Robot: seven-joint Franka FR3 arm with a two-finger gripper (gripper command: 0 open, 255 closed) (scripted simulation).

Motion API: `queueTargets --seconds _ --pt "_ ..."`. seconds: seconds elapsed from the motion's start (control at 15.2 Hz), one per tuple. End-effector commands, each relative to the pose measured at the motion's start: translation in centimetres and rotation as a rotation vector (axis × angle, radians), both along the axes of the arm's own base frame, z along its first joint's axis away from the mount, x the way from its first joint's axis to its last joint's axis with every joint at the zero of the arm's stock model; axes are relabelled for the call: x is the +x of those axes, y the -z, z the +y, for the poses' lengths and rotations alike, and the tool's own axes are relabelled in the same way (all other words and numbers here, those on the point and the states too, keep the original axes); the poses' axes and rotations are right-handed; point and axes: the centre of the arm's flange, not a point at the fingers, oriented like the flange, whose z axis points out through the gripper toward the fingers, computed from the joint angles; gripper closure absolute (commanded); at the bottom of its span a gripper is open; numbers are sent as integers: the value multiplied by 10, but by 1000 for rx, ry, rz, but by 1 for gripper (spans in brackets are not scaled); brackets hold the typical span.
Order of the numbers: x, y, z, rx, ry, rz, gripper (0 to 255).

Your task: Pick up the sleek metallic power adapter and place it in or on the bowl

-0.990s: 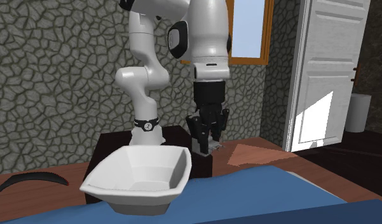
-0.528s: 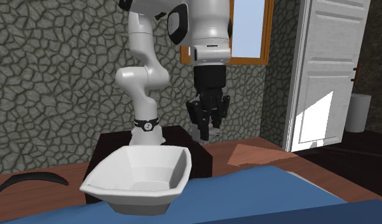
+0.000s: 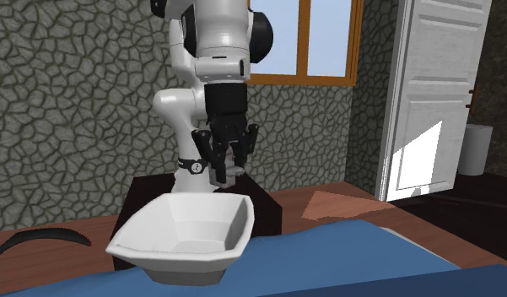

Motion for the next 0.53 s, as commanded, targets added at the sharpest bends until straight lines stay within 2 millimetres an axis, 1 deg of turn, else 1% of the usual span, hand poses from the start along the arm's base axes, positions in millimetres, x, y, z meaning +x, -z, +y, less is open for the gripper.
queueTargets --seconds 0.0,0.2,0.26,0.46 --pt "-11 1 -24 0 -2 0 255" --pt "-25 1 -61 0 -2 0 255" --pt "-32 1 -76 0 -2 0 255" --pt "-32 17 -76 0 -2 0 255"
